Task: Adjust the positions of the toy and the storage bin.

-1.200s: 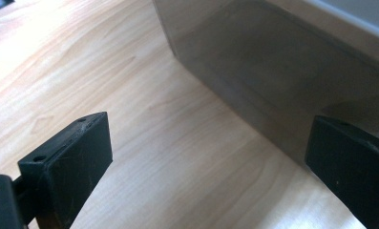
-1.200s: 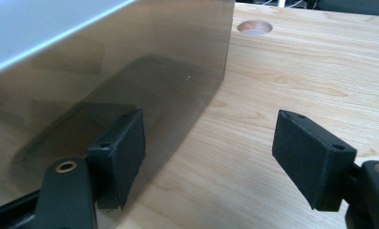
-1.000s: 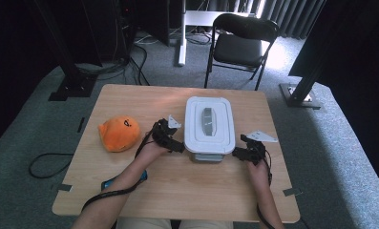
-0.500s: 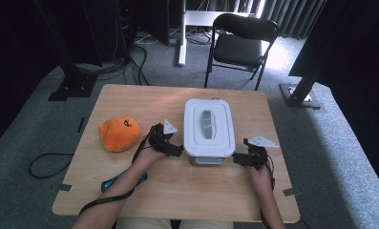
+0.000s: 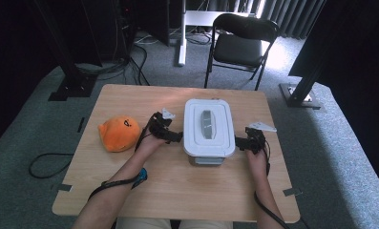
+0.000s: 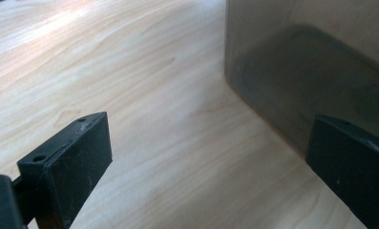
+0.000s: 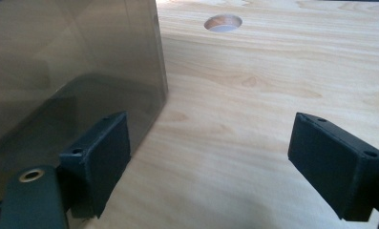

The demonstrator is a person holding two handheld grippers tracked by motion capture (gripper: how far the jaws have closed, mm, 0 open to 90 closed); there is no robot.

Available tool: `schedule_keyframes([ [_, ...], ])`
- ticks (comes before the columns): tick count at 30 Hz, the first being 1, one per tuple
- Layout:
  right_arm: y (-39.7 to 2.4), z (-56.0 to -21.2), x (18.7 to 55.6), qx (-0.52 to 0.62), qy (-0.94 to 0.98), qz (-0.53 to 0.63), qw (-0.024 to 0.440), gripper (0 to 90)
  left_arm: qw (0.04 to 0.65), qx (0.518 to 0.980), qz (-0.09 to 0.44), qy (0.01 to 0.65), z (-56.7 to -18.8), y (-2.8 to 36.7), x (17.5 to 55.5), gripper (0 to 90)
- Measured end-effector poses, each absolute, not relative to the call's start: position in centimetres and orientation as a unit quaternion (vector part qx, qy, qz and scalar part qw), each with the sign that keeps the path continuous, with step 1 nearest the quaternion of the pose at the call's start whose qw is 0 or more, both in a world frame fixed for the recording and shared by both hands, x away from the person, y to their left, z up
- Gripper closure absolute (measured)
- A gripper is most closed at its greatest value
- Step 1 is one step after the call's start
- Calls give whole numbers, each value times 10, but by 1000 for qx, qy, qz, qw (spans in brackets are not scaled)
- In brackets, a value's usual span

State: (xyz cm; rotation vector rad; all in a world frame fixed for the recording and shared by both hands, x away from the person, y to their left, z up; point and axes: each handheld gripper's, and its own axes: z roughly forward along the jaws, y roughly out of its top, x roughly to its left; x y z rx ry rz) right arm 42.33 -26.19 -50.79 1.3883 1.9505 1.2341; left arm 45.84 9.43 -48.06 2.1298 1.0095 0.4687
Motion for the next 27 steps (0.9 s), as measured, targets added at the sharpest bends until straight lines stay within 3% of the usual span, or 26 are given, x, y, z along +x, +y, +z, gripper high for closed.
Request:
schedule_keyframes([
  [8,-255,-506,433,491,713,455,206,156,361,823,202,389,-474,86,462,3],
  [27,-257,-501,421,458,725,480,184,230,347,839,191,372,-474,85,445,5],
])
